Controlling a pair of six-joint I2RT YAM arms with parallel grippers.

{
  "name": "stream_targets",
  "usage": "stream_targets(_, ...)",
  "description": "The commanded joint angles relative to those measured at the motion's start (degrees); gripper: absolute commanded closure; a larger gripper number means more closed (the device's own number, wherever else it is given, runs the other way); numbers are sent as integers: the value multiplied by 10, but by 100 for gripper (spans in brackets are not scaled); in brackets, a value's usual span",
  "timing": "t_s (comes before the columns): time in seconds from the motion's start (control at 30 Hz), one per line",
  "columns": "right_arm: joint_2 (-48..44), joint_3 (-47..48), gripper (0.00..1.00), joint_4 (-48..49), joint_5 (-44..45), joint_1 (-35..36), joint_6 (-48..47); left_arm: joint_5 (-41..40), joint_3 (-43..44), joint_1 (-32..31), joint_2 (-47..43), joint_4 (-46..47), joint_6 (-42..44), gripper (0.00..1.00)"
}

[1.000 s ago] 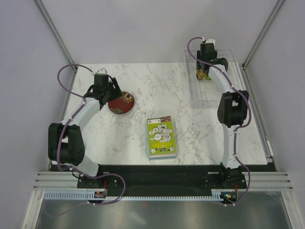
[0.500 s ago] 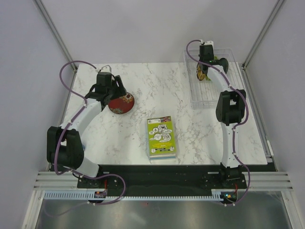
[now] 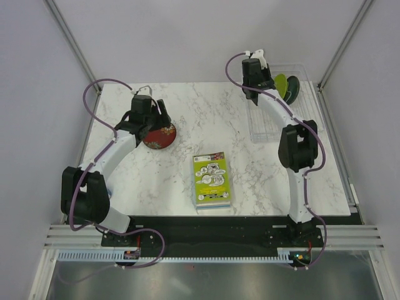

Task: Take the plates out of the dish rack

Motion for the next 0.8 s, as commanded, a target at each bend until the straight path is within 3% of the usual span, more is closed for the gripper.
stream_targets(0.0, -100, -43, 100, 69, 97, 11, -26, -16, -1, -2, -39, 13, 6, 23)
stream_targets(0.07, -146, -65, 100, 66, 100, 15, -14, -14, -2, -2, -43, 12, 7, 22)
stream_targets(0.17, -222, -114, 100, 29, 12, 21, 47, 1, 0, -2, -43, 18, 3, 20)
stream_targets(0.4, -341, -218, 100, -43, -291, 33, 208, 122, -26, -2, -24, 117, -40, 20)
stream_targets(0.57, -372, -290, 100, 9, -480, 41, 320, 208, -69, -2, -14, 235, -80, 20)
stream_targets(0.77, -365, -344, 100, 69, -527, 71, 373, 261, -111, -2, -13, 331, -131, 20)
